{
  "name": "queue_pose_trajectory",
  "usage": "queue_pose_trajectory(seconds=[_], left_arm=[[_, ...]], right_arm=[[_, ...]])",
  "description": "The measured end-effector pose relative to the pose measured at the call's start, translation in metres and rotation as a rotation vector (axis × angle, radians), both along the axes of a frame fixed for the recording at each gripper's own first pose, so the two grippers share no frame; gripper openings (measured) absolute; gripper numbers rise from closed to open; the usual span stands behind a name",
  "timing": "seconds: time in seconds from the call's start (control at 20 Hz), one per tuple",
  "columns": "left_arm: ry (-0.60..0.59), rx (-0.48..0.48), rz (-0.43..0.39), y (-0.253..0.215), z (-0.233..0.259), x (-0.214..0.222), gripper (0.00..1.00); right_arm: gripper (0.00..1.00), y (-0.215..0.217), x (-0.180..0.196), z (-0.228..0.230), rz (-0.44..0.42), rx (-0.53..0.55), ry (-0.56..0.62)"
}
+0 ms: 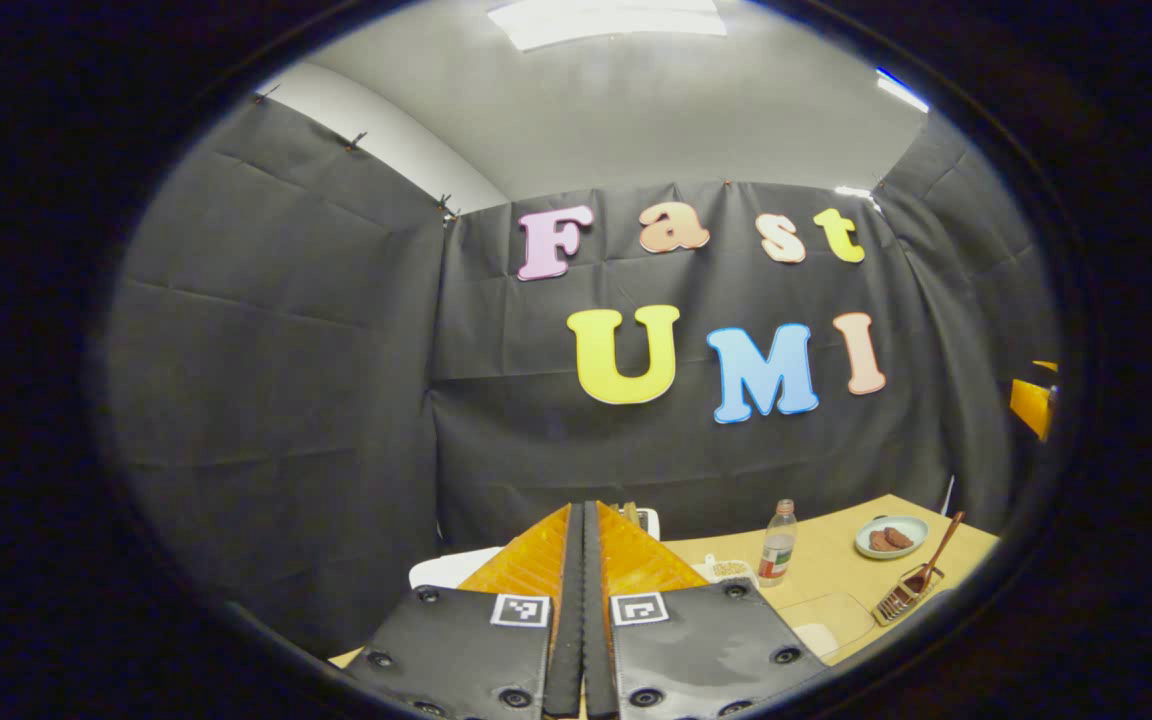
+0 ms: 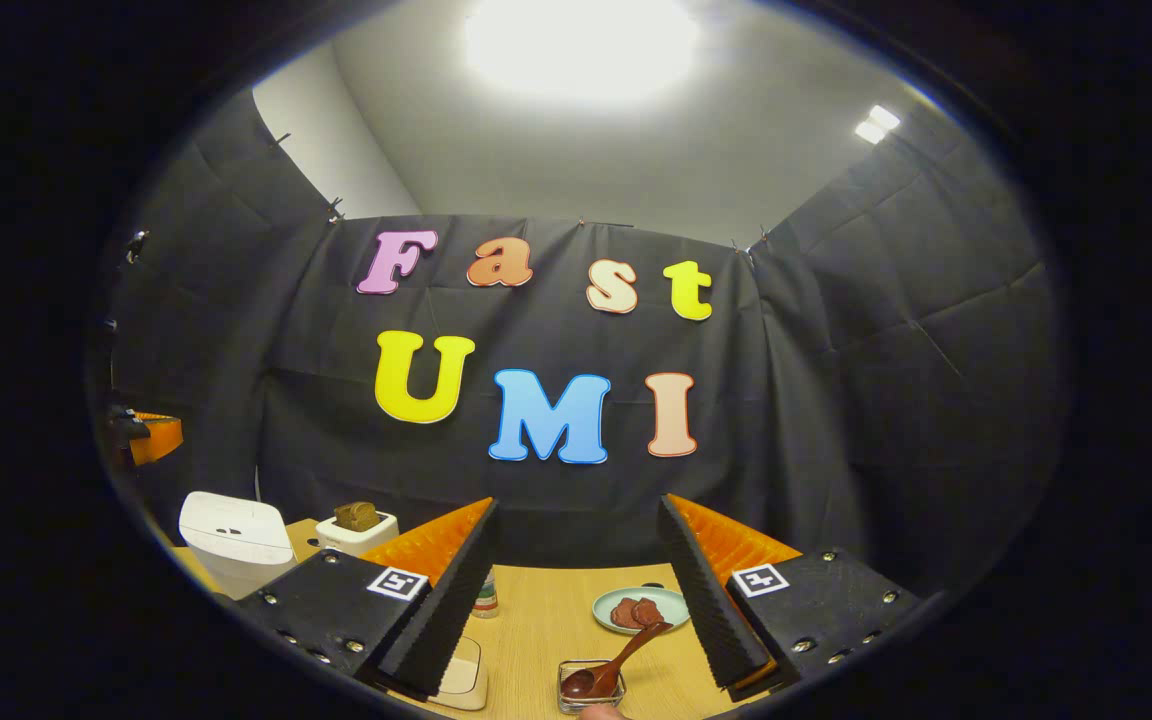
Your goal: Close the left gripper, press the button to open the rice cooker; take a wooden spoon from the chopstick holder with the right hand, scoop a spoonful of rice and pour it into the rice cooker, then put the wooden spoon back into the chopstick holder.
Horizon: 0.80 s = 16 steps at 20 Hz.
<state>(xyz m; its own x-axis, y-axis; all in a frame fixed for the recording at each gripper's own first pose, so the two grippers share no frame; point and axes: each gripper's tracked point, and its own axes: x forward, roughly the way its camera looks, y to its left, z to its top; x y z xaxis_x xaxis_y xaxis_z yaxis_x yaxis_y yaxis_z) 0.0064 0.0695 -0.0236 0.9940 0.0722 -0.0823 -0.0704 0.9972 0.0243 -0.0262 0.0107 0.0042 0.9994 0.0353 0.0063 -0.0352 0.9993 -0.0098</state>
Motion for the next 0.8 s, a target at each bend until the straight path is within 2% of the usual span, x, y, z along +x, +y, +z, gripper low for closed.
queue_pose_trajectory(seconds=[0.05,0.35,0.8], left_arm=[[0.01,-0.005,-0.003,0.003,-0.003,0.004,0.08],[0.119,-0.077,-0.029,0.025,-0.053,0.029,0.08],[0.289,-0.108,-0.058,0.055,-0.142,0.055,0.08]], right_arm=[[0.95,-0.001,-0.001,-0.002,-0.01,-0.003,0.006],[0.95,-0.002,-0.009,-0.01,-0.071,-0.006,0.035],[0.95,0.013,-0.025,-0.021,-0.123,-0.051,0.076]])
